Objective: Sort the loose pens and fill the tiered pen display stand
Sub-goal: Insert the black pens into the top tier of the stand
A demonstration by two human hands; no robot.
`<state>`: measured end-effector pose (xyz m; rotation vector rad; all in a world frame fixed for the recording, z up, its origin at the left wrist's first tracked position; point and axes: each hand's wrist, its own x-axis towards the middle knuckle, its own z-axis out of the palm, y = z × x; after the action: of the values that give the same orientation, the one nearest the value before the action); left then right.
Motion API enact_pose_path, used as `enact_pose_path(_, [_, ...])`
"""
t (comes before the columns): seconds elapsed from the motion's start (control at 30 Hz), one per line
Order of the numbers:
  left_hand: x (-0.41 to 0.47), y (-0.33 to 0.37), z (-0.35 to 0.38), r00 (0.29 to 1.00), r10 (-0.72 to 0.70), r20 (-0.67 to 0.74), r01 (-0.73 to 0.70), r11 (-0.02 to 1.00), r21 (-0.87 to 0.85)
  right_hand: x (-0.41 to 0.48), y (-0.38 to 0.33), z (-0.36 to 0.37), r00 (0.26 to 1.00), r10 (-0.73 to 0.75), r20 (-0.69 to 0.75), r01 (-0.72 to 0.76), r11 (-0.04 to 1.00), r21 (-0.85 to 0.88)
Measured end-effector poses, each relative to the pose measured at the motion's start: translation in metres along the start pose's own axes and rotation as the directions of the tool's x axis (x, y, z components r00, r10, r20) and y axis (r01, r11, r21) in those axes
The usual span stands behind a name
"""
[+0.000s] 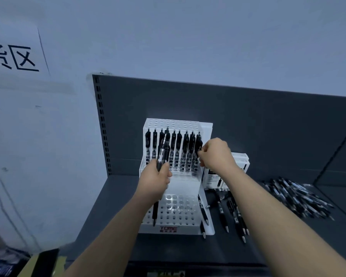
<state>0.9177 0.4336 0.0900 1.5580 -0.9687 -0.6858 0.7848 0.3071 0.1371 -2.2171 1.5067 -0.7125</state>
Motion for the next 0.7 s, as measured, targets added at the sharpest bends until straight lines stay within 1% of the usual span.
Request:
enact_pose_path(0.07, [0.0, 0.001, 0.001, 0.999, -0.023, 0.03, 0.025, 0.997, -0.069, -0.002, -0.001, -0.003, 1.0, 0.011, 0.009, -0.011, 1.0, -0.012])
enact_pose_path(0.13, [0.0, 0.003, 0.003, 0.998, -0.025, 0.059, 0.033, 0.99, -0.137, -0.007, -0.001, -0.008, 0.999, 0.015, -0.035, -0.015, 1.0, -0.018])
enact_pose_path(0.2, [-0.001, 0.004, 0.007, 0.995, -0.017, 0.098, 0.034, 0.983, -0.183, -0.015, -0.002, -0.012, 0.998, -0.006, -0.068, 0.012, 0.996, 0.091])
enact_pose_path(0.27, [-0.002, 0.006, 0.011, 0.99, -0.005, 0.142, 0.032, 0.982, -0.188, -0.028, -0.01, -0.014, 0.998, -0.056, 0.009, 0.051, 0.963, 0.265])
enact_pose_path(0.33, [-0.003, 0.006, 0.014, 0.984, 0.012, 0.177, 0.011, 0.991, -0.13, -0.035, -0.017, -0.01, 0.988, -0.097, 0.12, 0.041, 0.915, 0.401])
enact_pose_path(0.4, [-0.004, 0.006, 0.014, 0.979, 0.028, 0.201, -0.015, 0.998, -0.064, -0.035, -0.017, -0.005, 0.976, -0.106, 0.188, 0.006, 0.885, 0.465])
enact_pose_path(0.5, [-0.005, 0.006, 0.014, 0.977, 0.055, 0.205, -0.044, 0.997, -0.056, -0.032, -0.015, -0.004, 0.965, -0.062, 0.255, -0.104, 0.802, 0.589])
enact_pose_path(0.53, [-0.004, 0.006, 0.014, 0.981, 0.056, 0.186, -0.043, 0.997, -0.071, -0.032, -0.015, -0.007, 0.968, -0.047, 0.245, -0.122, 0.769, 0.627])
enact_pose_path(0.6, [0.002, 0.003, 0.011, 0.993, 0.036, 0.112, -0.029, 0.998, -0.063, -0.032, -0.014, -0.018, 0.986, -0.004, 0.166, -0.115, 0.706, 0.699])
enact_pose_path(0.67, [0.007, -0.002, 0.005, 0.999, 0.037, 0.039, -0.038, 0.999, 0.026, -0.03, -0.011, -0.03, 0.997, 0.055, 0.06, -0.081, 0.673, 0.735])
enact_pose_path(0.7, [0.009, -0.005, 0.003, 0.999, 0.048, 0.012, -0.048, 0.997, 0.066, -0.028, -0.01, -0.035, 0.996, 0.084, 0.002, -0.059, 0.682, 0.729])
